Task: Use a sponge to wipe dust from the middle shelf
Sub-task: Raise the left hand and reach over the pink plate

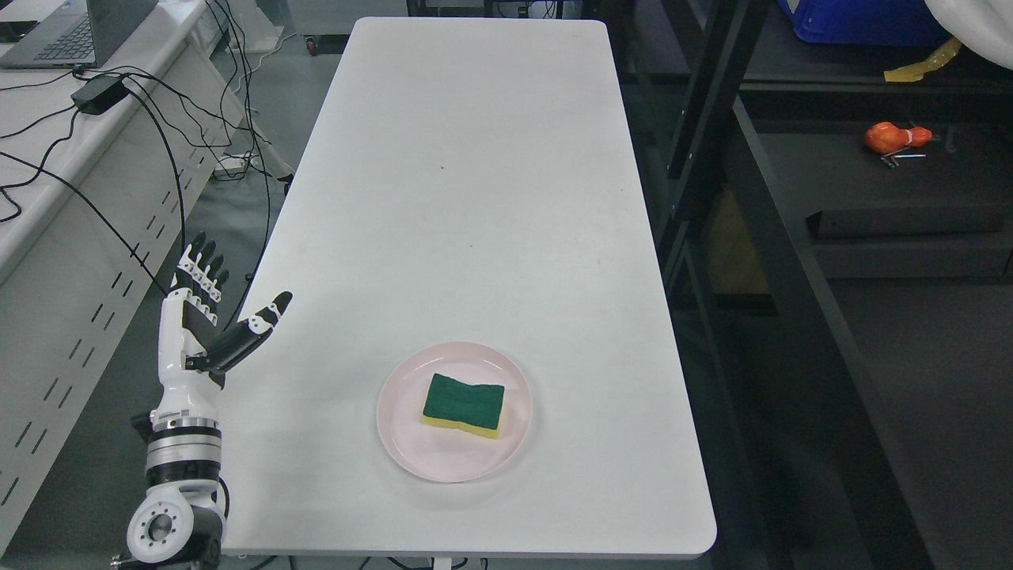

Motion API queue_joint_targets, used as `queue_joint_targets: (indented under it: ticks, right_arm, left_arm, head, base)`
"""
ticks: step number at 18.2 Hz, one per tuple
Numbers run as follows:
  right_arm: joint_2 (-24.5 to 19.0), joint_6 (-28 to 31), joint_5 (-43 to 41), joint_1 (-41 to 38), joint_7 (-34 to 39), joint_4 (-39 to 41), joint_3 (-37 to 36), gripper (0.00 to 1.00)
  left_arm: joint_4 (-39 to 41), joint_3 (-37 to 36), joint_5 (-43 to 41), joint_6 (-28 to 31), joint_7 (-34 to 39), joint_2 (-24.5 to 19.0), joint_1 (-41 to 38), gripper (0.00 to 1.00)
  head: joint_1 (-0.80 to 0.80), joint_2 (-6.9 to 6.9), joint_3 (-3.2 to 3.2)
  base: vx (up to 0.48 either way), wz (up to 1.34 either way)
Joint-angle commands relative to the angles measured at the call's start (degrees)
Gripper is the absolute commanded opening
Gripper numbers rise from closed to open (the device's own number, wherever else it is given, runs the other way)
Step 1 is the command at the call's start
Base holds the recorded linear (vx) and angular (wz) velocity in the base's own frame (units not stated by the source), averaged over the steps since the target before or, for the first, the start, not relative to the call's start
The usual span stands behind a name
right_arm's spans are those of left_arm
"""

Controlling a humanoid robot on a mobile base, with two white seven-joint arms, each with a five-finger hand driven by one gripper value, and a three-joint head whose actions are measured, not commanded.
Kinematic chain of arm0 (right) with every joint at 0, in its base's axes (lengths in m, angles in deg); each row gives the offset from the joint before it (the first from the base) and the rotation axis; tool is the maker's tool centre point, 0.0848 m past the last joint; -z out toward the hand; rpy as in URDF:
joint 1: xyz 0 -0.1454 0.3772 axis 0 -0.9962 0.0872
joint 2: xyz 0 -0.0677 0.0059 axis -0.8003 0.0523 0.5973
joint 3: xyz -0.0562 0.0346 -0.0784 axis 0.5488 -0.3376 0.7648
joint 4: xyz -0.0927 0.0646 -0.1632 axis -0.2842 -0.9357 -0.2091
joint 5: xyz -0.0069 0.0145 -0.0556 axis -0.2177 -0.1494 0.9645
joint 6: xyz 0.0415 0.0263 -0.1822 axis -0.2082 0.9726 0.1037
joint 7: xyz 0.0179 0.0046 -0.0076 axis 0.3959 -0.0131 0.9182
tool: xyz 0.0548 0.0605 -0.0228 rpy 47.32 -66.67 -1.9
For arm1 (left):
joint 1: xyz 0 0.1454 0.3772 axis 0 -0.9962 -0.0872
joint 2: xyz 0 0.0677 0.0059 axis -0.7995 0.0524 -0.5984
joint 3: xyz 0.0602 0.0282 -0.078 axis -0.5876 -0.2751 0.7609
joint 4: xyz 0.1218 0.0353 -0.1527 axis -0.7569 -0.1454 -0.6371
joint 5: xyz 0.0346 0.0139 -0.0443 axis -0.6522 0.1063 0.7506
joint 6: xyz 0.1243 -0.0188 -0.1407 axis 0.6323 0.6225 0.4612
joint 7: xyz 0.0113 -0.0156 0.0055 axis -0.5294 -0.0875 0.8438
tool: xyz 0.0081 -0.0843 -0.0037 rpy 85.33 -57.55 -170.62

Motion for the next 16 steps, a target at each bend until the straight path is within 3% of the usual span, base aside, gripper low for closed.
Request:
queue_joint_targets:
  ticks: [1, 5, 8, 12, 16]
  right_arm:
    - [1.0, 0.0, 0.0, 0.0, 0.0, 1.0, 0.0, 1.0]
    - [1.0, 0.0, 0.0, 0.0, 0.0, 1.0, 0.0, 1.0]
    - [1.0, 0.0, 0.0, 0.0, 0.0, 1.0, 0.0, 1.0]
    - [1.0, 0.0, 0.0, 0.0, 0.0, 1.0, 0.0, 1.0]
    - [1.0, 0.0, 0.0, 0.0, 0.0, 1.0, 0.0, 1.0]
  left_arm:
    - [-0.3, -1.2, 0.0, 0.0, 0.0, -1.0, 0.0, 0.98]
    - [-1.3, -1.4, 0.0, -0.8, -2.8, -1.0, 0.5, 0.98]
    - [-1.5, -7.0, -3.1, -3.3, -12.7, -6.7, 1.2, 0.98]
    - [-3.4, -18.1, -21.1, -9.8, -14.1, -13.1, 6.8, 0.97]
    - [-3.7, -25.5, -37.4, -12.9, -19.4, -15.4, 12.0, 0.96]
  head:
    - [0.0, 0.0, 0.0]
    - [0.0, 0.0, 0.0]
    - [0.0, 0.0, 0.0]
    - [0.0, 0.0, 0.0]
    - [0.0, 0.0, 0.0]
  base:
    - [0.0, 0.0]
    - [0.015, 0.02]
    - [0.0, 0.0]
    - [0.0, 0.0]
    - [0.0, 0.0]
